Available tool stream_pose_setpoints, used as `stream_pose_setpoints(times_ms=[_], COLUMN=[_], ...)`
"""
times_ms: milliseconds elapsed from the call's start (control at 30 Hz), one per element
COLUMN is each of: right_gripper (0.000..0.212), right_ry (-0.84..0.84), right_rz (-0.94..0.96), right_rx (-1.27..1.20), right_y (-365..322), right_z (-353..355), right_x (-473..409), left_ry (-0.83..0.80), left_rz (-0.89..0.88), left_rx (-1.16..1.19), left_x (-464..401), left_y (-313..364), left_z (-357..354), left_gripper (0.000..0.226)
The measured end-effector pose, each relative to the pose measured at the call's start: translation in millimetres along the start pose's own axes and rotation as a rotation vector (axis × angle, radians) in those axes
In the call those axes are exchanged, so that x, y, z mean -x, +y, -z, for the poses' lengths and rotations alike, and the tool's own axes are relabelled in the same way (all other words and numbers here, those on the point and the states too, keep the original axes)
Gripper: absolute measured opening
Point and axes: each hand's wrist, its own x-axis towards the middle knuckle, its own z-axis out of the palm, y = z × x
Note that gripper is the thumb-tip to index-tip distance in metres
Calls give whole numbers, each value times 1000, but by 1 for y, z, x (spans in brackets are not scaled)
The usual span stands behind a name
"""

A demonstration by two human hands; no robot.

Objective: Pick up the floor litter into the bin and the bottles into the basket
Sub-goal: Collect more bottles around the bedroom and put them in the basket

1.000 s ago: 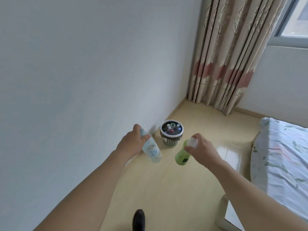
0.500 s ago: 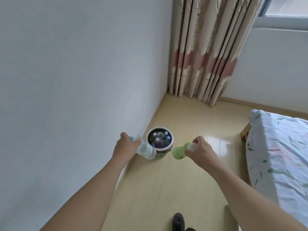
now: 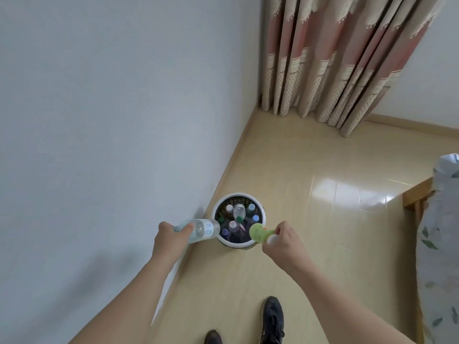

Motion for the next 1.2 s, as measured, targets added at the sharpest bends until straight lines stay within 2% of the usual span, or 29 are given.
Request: stream_pose_setpoints(times_ms=[167,267,367,500,600,767,933,1200], right_gripper=[7,9,10,7,14,27,32,62], right_ry=[-39,-50,-64,-46,-66,-133,-173,-157], right_rz=[-92,-113,-137,-134,-91,-21,-5,-10], right_rx=[13,42,46,44,86,120,43,35], right_y=[31,56,79,99,108,110,106,122], right_z=[-63,-104,-149,-191,-207,-220,-234,-236], right_x=[-135,-197,-249,-288,-307,-334,-353,-337], left_ry=[-12,-10,-1,-92,-152,-221,-202,-168], left_rz=[51,40,29,71,104,63,131,118], left_rx=[-17,-69,-112,-128,-155,-178,-116,-133], left_x=[-125,-179,-233,-271,-287,-309,-326,-328], left_y=[-12,-30,-59,-90,-101,-104,-113,-125], left_z=[-103,-157,-201,-240,-258,-280,-277,-273], left_gripper=[46,42,40,39,37,29,43,58])
